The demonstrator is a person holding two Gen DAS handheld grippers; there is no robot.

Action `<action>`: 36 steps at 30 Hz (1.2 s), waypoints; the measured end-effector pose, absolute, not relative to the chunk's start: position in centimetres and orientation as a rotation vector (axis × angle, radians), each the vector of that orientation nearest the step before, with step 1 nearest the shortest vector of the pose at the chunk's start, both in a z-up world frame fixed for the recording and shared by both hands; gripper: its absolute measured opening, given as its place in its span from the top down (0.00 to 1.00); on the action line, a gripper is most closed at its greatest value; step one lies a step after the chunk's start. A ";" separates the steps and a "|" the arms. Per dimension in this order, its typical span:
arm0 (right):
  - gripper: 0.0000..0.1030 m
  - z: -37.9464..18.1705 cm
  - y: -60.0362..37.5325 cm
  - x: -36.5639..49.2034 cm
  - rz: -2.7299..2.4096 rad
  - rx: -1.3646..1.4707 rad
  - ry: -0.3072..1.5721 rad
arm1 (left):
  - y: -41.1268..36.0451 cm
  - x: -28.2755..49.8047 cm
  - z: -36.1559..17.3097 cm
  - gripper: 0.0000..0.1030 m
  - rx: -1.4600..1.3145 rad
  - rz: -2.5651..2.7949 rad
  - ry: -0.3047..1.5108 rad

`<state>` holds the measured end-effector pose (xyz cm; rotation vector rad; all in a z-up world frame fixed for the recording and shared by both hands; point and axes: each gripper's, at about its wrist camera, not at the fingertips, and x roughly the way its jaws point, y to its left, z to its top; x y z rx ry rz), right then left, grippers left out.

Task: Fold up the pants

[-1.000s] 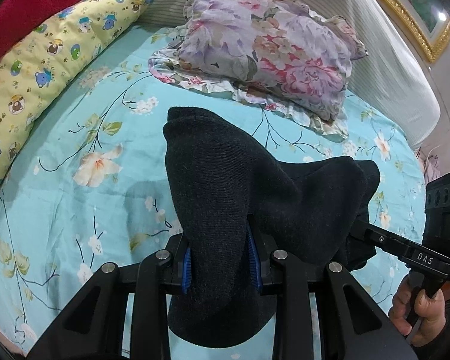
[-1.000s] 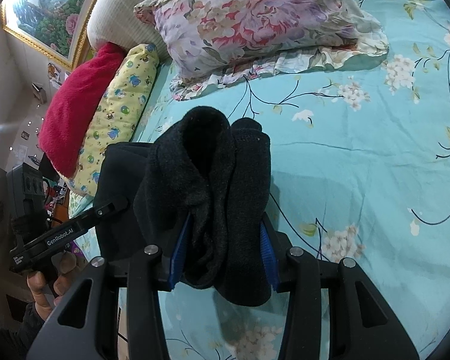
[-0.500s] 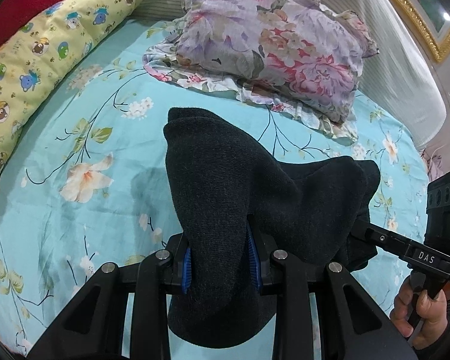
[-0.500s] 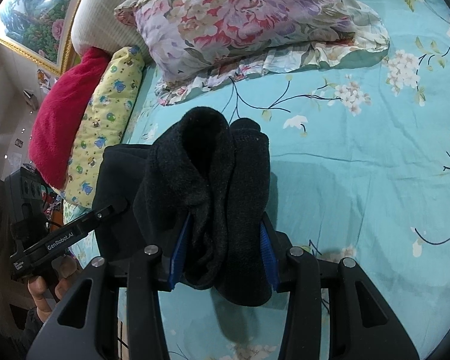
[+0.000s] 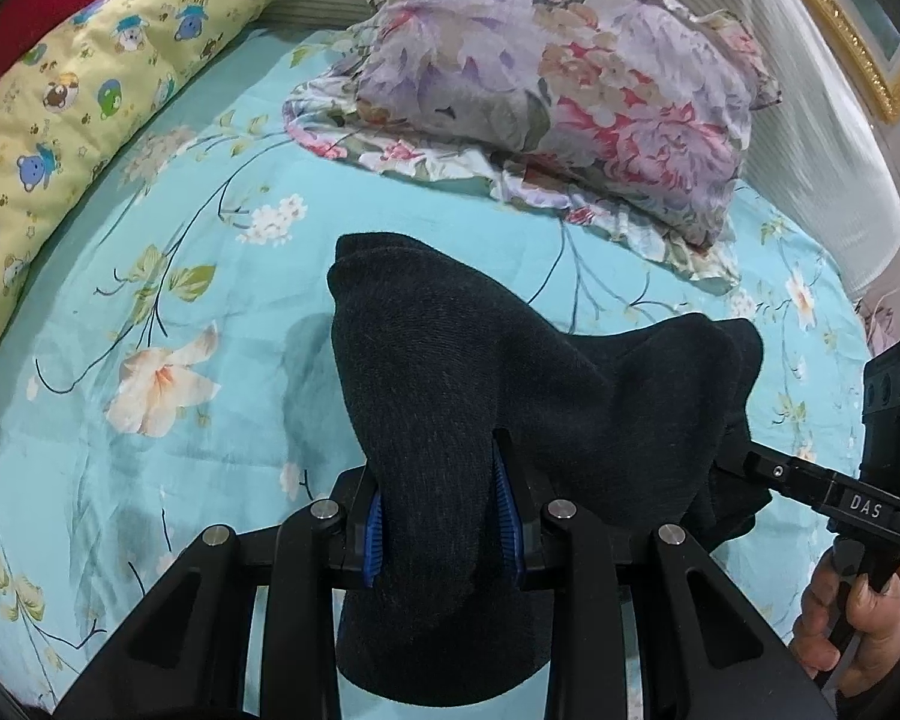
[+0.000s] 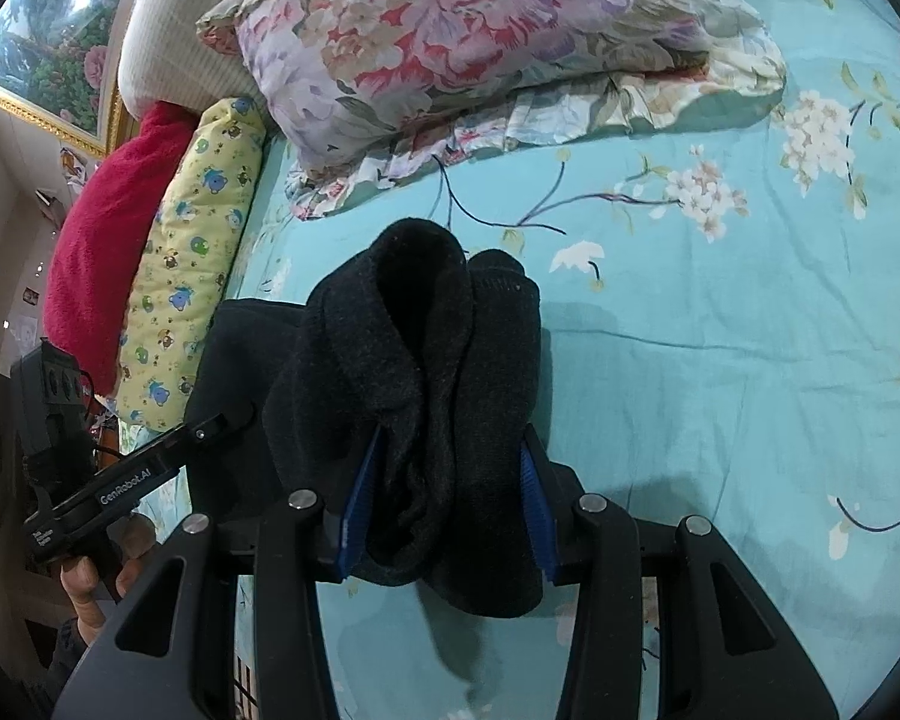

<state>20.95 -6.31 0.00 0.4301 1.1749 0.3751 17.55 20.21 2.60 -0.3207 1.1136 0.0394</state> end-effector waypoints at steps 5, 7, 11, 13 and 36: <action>0.48 -1.1 -6.8 21.0 0.354 0.425 1.199 | 20.6 17.1 1.5 0.63 -0.338 0.040 1.124; 0.48 -1.4 -6.9 21.1 0.345 0.393 1.198 | 20.9 17.0 1.1 0.59 -0.348 0.034 1.123; 0.42 -1.9 -7.1 21.3 0.343 0.348 1.194 | 21.4 16.7 0.2 0.53 -0.355 0.023 1.113; 0.34 -2.4 -7.4 21.4 0.343 0.343 1.195 | 21.7 16.6 -0.4 0.50 -0.355 0.019 1.104; 0.31 0.3 -10.4 18.0 0.240 0.280 1.094 | 21.1 11.0 2.2 0.38 -0.280 0.101 1.092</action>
